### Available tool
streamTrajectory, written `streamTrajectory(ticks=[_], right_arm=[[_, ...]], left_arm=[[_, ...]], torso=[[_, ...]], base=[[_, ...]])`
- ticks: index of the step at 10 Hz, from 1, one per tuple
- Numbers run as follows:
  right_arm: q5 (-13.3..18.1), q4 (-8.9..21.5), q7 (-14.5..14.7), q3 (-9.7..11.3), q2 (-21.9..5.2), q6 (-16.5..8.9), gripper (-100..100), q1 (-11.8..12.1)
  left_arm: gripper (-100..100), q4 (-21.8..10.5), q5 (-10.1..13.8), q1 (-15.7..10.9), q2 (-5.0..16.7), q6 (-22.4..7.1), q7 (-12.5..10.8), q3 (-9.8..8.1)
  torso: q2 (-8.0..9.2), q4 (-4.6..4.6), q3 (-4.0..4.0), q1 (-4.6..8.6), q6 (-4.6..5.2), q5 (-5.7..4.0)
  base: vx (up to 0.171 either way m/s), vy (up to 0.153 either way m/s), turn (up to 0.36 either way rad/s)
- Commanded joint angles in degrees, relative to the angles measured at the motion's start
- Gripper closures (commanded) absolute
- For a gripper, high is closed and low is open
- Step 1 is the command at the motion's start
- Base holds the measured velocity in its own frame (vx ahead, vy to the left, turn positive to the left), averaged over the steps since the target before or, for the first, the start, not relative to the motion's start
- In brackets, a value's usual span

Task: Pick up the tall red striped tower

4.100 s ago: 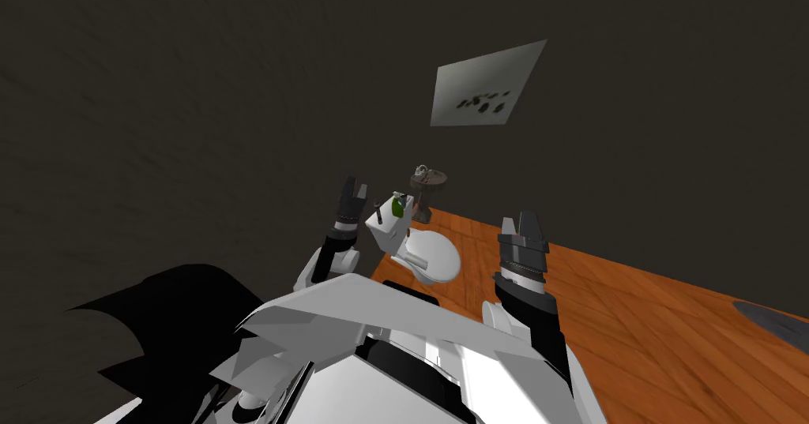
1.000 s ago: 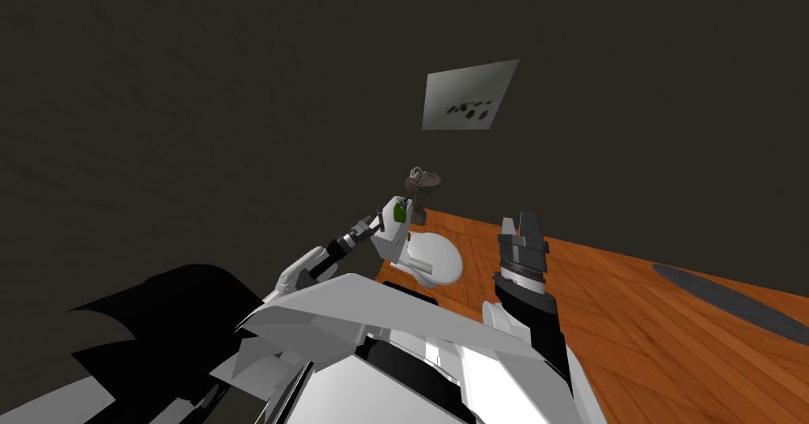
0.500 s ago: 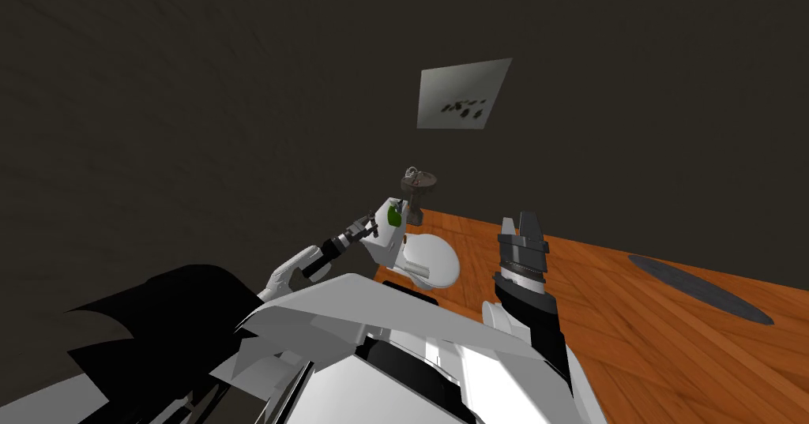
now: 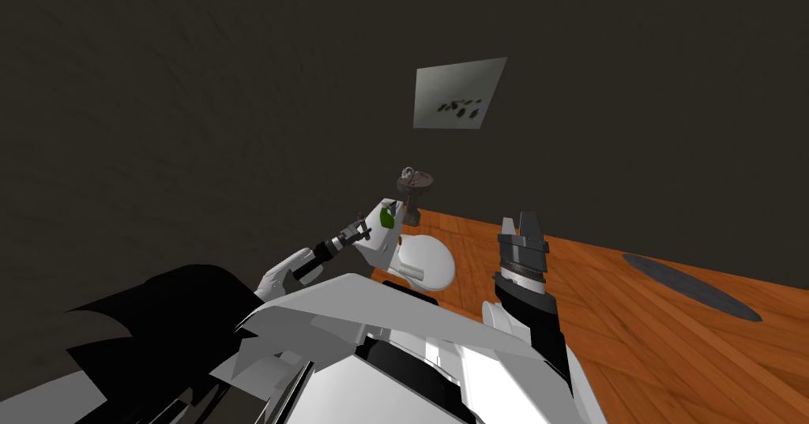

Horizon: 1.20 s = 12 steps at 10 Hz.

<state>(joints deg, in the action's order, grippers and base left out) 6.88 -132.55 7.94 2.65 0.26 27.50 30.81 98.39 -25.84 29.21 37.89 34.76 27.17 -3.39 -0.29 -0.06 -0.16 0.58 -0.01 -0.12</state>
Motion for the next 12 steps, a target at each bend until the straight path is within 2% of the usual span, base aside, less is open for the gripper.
streamTrajectory(ticks=[1, 2, 3, 4, 7, 8, 11, 12], right_arm=[[0.0, 0.0, 0.0, 0.0, 0.0, 0.0, 0, 0.0], [0.0, 0.0, 0.0, 0.0, 0.0, 0.0, 0, 0.0], [0.0, 0.0, 0.0, 0.0, 0.0, 0.0, 0, 0.0], [0.0, 0.0, 0.0, 0.0, 0.0, 0.0, 0, 0.0], [0.0, 0.0, 0.0, 0.0, 0.0, 0.0, 0, 0.0], [0.0, 0.0, 0.0, 0.0, 0.0, 0.0, 0, 0.0], [0.0, 0.0, 0.0, 0.0, 0.0, 0.0, 0, 0.0], [0.0, 0.0, 0.0, 0.0, 0.0, 0.0, 0, 0.0]], left_arm=[[-100, -2.9, 0.4, 0.5, 0.4, 2.9, 0.0, -0.41], [-100, -4.6, 0.4, 0.5, 0.4, 4.8, 0.0, -0.41], [-100, -4.6, 0.4, 0.5, 0.4, 5.5, 0.0, -0.41], [-100, -7.3, 2.6, 0.8, 2.2, 7.6, 0.4, -2.03], [-100, -12.1, 2.6, 0.8, 2.2, 12.9, 0.4, -2.03], [-100, -13.8, 4.9, 1.1, 4.1, 14.5, 0.9, -3.65], [-100, -18.9, 4.9, 1.1, 4.1, 19.2, 0.9, -3.65], [-100, -19.6, 4.9, 1.1, 4.1, 20.2, 0.9, -3.65]], torso=[[0.00, 0.00, 0.00, 0.00, 0.00, 0.00], [0.09, 0.01, 0.04, -0.13, -0.02, 0.02], [0.23, 0.04, 0.12, -0.27, -0.01, 0.06], [0.33, 0.07, 0.18, -0.37, -0.01, 0.08], [0.11, 0.01, 0.05, -0.12, -0.01, 0.02], [0.26, 0.05, 0.14, -0.28, -0.01, 0.05], [0.30, 0.06, 0.16, -0.27, -0.02, 0.05], [0.35, 0.06, 0.19, -0.37, -0.06, 0.06]], base=[[0.056, -0.061, 0.013], [0.009, -0.018, 0.006], [-0.010, 0.004, -0.005], [0.075, -0.094, -0.065], [0.052, -0.065, -0.002], [0.082, -0.076, -0.060], [0.018, -0.041, 0.006], [0.000, 0.000, 0.000]])
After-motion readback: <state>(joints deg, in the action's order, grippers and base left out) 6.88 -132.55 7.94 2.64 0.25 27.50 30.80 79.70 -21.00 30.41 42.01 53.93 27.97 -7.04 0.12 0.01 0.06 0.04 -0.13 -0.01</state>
